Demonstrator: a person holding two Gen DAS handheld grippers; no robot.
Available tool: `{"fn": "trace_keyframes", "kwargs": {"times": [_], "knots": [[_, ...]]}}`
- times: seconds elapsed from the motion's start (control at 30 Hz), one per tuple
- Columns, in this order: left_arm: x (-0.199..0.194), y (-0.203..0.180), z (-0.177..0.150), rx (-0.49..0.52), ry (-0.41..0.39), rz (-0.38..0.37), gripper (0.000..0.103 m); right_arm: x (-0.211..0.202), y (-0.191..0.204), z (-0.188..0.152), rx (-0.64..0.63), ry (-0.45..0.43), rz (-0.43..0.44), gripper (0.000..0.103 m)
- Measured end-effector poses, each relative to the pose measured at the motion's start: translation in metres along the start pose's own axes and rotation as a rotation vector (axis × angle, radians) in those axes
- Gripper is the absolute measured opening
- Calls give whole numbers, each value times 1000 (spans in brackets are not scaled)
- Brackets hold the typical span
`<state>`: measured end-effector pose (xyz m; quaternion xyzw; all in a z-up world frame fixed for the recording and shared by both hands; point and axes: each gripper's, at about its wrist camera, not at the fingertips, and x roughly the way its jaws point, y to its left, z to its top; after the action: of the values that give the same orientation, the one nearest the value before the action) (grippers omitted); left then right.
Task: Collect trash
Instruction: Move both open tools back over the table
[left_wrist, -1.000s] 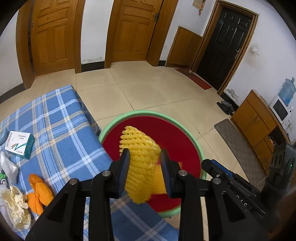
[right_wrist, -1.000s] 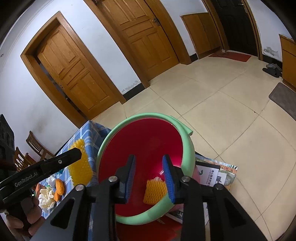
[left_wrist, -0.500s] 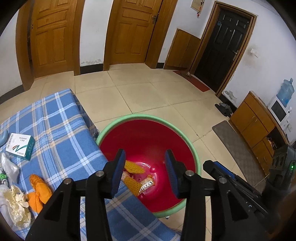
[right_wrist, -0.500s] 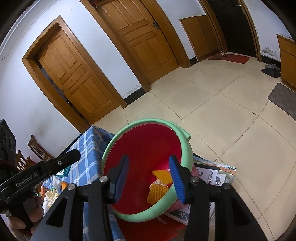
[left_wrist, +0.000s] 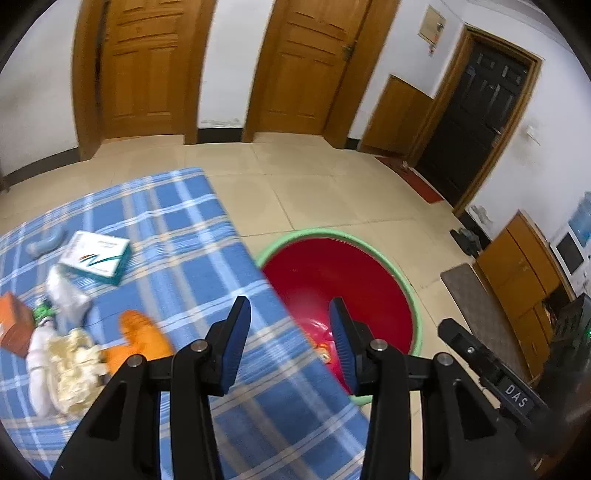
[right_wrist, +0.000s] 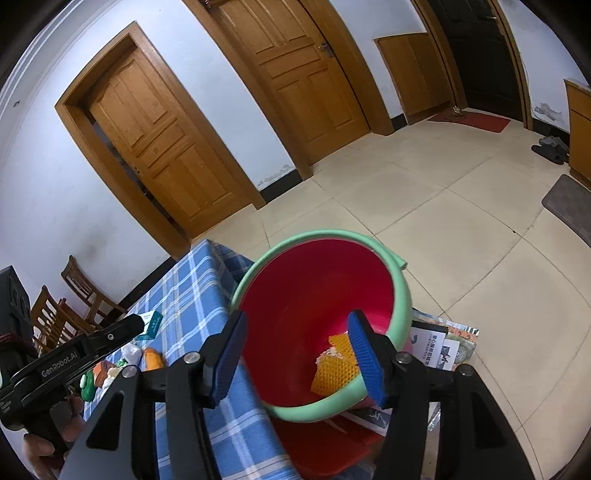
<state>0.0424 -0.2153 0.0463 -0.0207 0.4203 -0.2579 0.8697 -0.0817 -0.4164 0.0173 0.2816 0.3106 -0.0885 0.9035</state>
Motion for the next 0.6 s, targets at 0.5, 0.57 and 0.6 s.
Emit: {"fn": "trace_keyframes", "kwargs": {"times": [0.5, 0.57, 0.6], "knots": [[-45, 88, -10, -148, -54, 143, 44, 7, 48, -14, -72, 56, 23, 62], [-51, 103, -12, -168, -61, 169, 44, 10, 56, -16, -87, 64, 27, 63], [-53, 109, -13, -175, -64, 179, 44, 12, 61, -17, -95, 68, 28, 63]]}}
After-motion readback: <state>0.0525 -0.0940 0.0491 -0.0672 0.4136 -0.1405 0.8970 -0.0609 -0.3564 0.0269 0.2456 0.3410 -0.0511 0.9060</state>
